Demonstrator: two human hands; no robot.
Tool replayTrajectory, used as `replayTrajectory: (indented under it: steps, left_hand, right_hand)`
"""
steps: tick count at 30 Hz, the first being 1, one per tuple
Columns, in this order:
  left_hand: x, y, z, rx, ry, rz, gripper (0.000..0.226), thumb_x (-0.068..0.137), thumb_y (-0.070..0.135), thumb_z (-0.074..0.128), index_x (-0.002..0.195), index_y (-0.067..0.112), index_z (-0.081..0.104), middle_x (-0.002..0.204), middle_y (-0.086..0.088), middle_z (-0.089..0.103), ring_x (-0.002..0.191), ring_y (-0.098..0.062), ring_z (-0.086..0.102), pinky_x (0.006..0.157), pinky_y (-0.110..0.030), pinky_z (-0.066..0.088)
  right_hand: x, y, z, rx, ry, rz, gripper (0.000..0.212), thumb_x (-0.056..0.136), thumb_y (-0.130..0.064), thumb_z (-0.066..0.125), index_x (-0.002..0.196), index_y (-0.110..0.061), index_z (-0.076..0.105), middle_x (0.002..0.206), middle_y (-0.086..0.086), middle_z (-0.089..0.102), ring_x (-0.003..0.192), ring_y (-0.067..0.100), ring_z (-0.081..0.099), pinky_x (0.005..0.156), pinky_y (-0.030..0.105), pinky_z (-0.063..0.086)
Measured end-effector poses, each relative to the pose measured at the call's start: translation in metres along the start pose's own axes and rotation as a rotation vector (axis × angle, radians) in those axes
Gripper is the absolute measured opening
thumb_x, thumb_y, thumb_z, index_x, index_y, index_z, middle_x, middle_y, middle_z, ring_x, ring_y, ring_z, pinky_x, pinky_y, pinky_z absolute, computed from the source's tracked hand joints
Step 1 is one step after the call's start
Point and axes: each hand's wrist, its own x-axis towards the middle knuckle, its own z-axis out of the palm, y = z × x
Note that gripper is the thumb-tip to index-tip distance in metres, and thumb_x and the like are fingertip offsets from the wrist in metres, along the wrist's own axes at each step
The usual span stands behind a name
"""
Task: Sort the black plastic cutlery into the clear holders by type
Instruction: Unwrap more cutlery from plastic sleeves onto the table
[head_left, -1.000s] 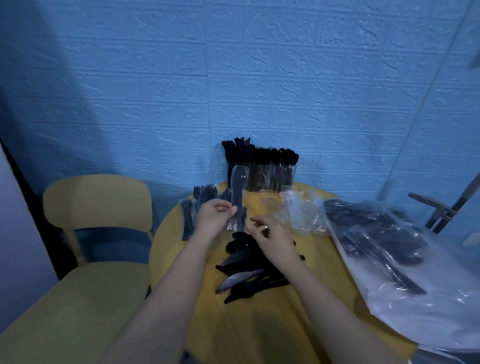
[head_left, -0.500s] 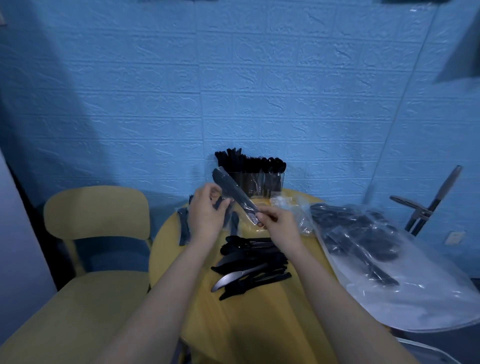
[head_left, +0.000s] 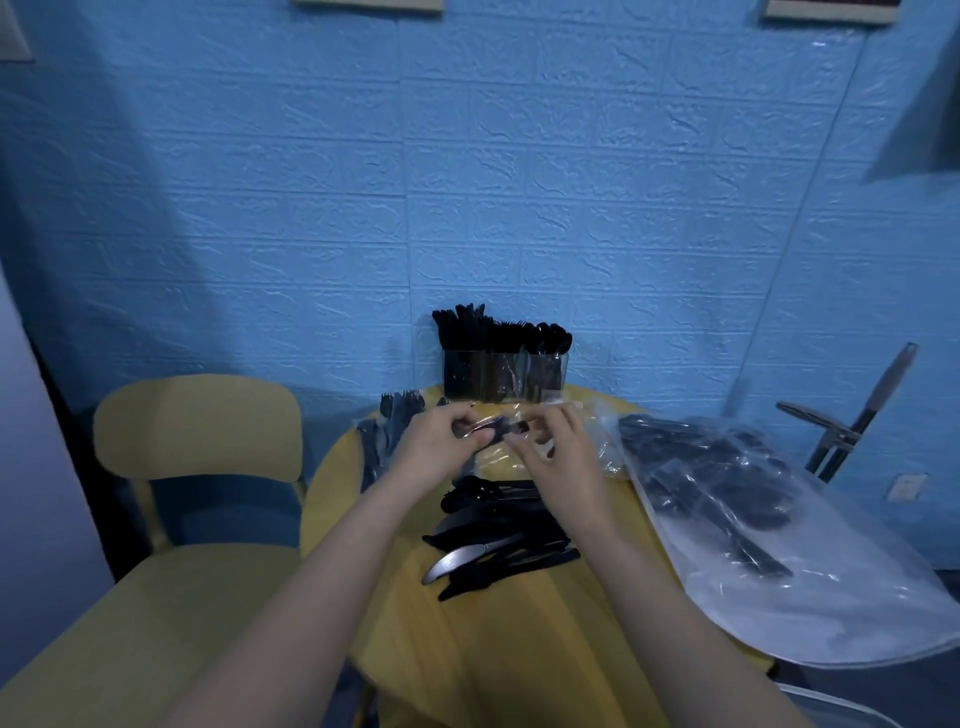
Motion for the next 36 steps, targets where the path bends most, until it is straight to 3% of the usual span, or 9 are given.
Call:
replayTrajectory:
  steps: [3,7,11,16,19,24,30,34,36]
  left_hand:
    - [-0.002,-0.001,0.004,-0.119,-0.035,-0.034,0.006,0.087,0.025,0.067,0.084,0.023,0.062,0.082,0.007,0.064,0.082,-0.009,0.058,0.071,-0.021,0.042]
    - [-0.004,-0.004,0.001,-0.27,-0.073,-0.099,0.008,0.086,0.024,0.069,0.091,0.018,0.065,0.09,-0.001,0.07,0.088,-0.014,0.064,0.083,-0.028,0.047]
    - [-0.007,-0.004,0.001,-0.301,-0.106,-0.149,0.016,0.086,0.024,0.068,0.097,0.013,0.066,0.095,-0.003,0.07,0.089,-0.013,0.064,0.073,-0.015,0.046]
    - [-0.014,0.004,0.005,-0.425,-0.116,-0.217,0.02,0.086,0.017,0.068,0.098,0.002,0.065,0.084,-0.003,0.068,0.07,-0.009,0.061,0.053,-0.007,0.045]
    - [-0.018,0.0,0.005,-0.296,-0.115,-0.175,0.019,0.085,0.021,0.069,0.098,0.008,0.064,0.093,-0.006,0.069,0.076,-0.008,0.06,0.061,-0.015,0.042]
    - [-0.021,-0.002,0.005,-0.235,-0.116,-0.119,0.02,0.082,0.02,0.073,0.098,0.015,0.063,0.086,0.0,0.063,0.077,-0.007,0.058,0.064,-0.011,0.042]
    - [-0.025,0.0,0.002,-0.237,-0.099,-0.092,0.018,0.08,0.019,0.075,0.094,0.016,0.062,0.08,0.003,0.06,0.076,-0.009,0.057,0.064,-0.012,0.044]
    - [-0.029,0.004,0.005,-0.205,-0.008,-0.073,0.017,0.08,0.023,0.075,0.088,0.02,0.061,0.076,0.005,0.057,0.071,-0.007,0.053,0.062,-0.013,0.042]
    - [-0.032,0.008,0.009,-0.184,0.04,-0.068,0.016,0.08,0.024,0.075,0.087,0.02,0.061,0.074,0.006,0.056,0.07,-0.008,0.053,0.065,-0.018,0.044]
  right_hand:
    - [-0.003,0.002,0.008,-0.16,-0.041,-0.124,0.028,0.09,-0.034,0.062,0.112,-0.016,0.059,0.109,-0.007,0.049,0.094,0.006,0.051,0.072,0.016,0.043]
    - [-0.002,0.007,0.01,-0.306,0.009,-0.264,0.024,0.089,-0.022,0.065,0.11,-0.011,0.062,0.104,0.001,0.057,0.089,0.016,0.059,0.067,0.027,0.051]
    - [-0.001,0.007,0.009,-0.411,0.014,-0.325,0.017,0.087,-0.015,0.065,0.103,-0.01,0.062,0.096,0.002,0.059,0.081,0.02,0.059,0.059,0.031,0.051]
    - [0.003,0.006,0.007,-0.483,0.047,-0.384,0.008,0.081,-0.004,0.068,0.081,-0.007,0.06,0.079,0.004,0.057,0.069,0.022,0.055,0.051,0.029,0.04]
    - [0.0,0.006,0.005,-0.308,0.003,-0.252,0.006,0.09,-0.015,0.061,0.092,-0.009,0.062,0.091,-0.001,0.055,0.08,0.017,0.056,0.061,0.026,0.045]
    - [-0.003,0.004,0.0,-0.117,-0.153,-0.055,0.046,0.089,-0.039,0.061,0.13,-0.024,0.05,0.119,-0.01,0.046,0.096,0.004,0.049,0.079,0.018,0.042]
    - [-0.006,0.0,-0.004,-0.219,-0.097,-0.156,0.035,0.092,-0.035,0.059,0.124,-0.022,0.061,0.116,-0.004,0.062,0.1,0.011,0.058,0.076,0.023,0.047]
    - [-0.011,-0.008,0.0,-0.279,0.02,-0.154,0.037,0.093,-0.033,0.057,0.127,-0.018,0.053,0.108,-0.002,0.062,0.088,0.015,0.06,0.061,0.026,0.047]
    - [-0.013,-0.012,0.001,-0.295,0.088,-0.155,0.028,0.091,-0.029,0.06,0.113,-0.012,0.056,0.103,0.001,0.058,0.081,0.017,0.058,0.052,0.021,0.039]
